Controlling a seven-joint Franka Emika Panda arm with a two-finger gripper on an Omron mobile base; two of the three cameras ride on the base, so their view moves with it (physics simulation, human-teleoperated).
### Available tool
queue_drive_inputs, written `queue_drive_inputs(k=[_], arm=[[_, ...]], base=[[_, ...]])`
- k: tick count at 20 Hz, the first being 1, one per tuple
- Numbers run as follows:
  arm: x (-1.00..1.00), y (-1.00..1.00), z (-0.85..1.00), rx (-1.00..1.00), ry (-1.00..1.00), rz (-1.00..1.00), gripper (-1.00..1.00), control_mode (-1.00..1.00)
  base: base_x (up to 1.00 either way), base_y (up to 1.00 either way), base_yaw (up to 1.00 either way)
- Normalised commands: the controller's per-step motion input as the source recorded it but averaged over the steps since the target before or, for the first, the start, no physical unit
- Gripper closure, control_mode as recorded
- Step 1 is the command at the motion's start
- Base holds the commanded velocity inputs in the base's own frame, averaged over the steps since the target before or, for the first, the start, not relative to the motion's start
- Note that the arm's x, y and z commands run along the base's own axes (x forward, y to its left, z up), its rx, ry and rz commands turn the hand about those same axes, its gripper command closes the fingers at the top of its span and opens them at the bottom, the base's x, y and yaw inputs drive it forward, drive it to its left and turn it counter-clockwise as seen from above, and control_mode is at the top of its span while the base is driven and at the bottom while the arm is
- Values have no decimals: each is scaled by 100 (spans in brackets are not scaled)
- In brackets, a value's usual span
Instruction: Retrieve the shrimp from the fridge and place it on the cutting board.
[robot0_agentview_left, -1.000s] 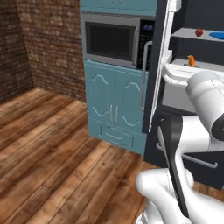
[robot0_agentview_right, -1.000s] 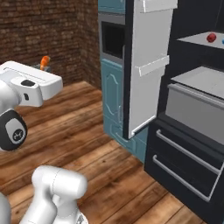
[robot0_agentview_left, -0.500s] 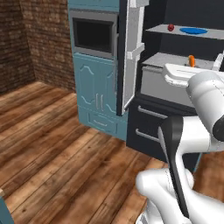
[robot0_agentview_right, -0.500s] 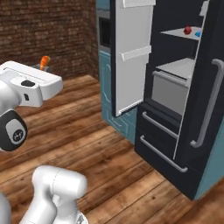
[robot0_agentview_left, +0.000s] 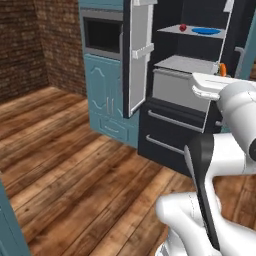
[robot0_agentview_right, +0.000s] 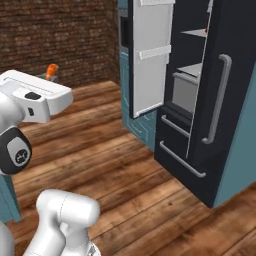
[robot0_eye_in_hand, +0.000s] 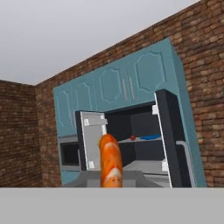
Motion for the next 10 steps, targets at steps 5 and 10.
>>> queue_drive_inputs(k=[5,10], arm=[[0,0,0,0,0,0,100,100],[0,0,0,0,0,0,100,100]], base=[[-1,63,14],[20,98,8]])
